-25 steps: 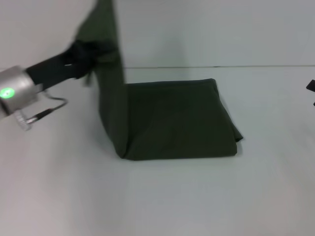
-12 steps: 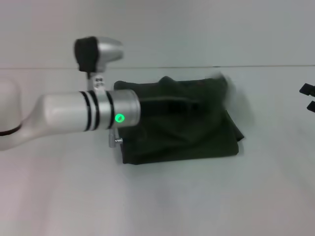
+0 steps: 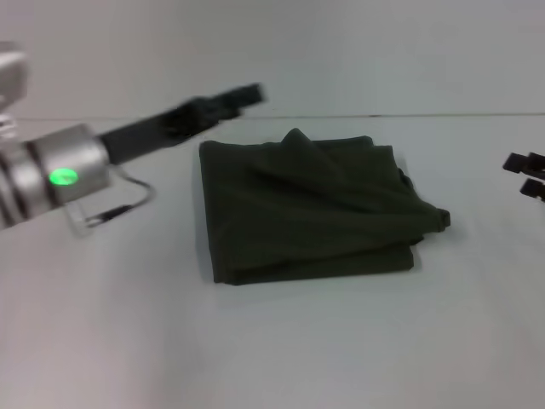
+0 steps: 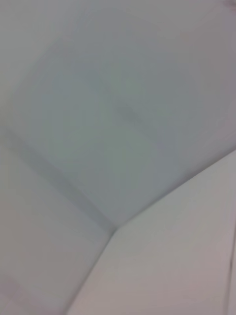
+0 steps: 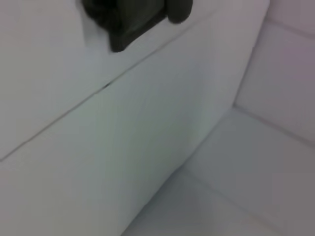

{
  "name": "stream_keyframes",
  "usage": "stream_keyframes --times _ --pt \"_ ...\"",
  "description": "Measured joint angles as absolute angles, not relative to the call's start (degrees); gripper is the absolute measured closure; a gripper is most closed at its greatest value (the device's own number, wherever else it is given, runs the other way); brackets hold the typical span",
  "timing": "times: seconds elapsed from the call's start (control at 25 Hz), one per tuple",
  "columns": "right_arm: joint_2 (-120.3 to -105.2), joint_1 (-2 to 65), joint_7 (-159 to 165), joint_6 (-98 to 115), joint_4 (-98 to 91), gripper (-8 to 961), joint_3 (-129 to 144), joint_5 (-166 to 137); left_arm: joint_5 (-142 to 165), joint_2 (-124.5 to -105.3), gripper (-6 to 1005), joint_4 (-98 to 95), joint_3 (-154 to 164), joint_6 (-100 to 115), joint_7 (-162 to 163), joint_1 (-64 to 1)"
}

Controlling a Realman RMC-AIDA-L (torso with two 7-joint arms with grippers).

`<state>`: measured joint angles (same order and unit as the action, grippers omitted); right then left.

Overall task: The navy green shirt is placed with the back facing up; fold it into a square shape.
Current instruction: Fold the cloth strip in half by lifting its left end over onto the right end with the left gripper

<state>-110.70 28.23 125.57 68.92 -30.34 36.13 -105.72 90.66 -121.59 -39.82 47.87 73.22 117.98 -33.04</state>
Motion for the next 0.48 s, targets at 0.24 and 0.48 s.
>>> stream_keyframes --times 0.24,0.48 --pt "-107.58 37.6 129.4 72.0 -31.1 158 44.8 -112.7 89.7 -118.76 392 -38.5 42.6 78.3 122.7 -28.0" --pt "-109.69 49.8 132.7 69.2 -31.3 160 46.9 -127.3 89.8 -118.75 45 -38.6 40.7 79.9 121.3 -26.1"
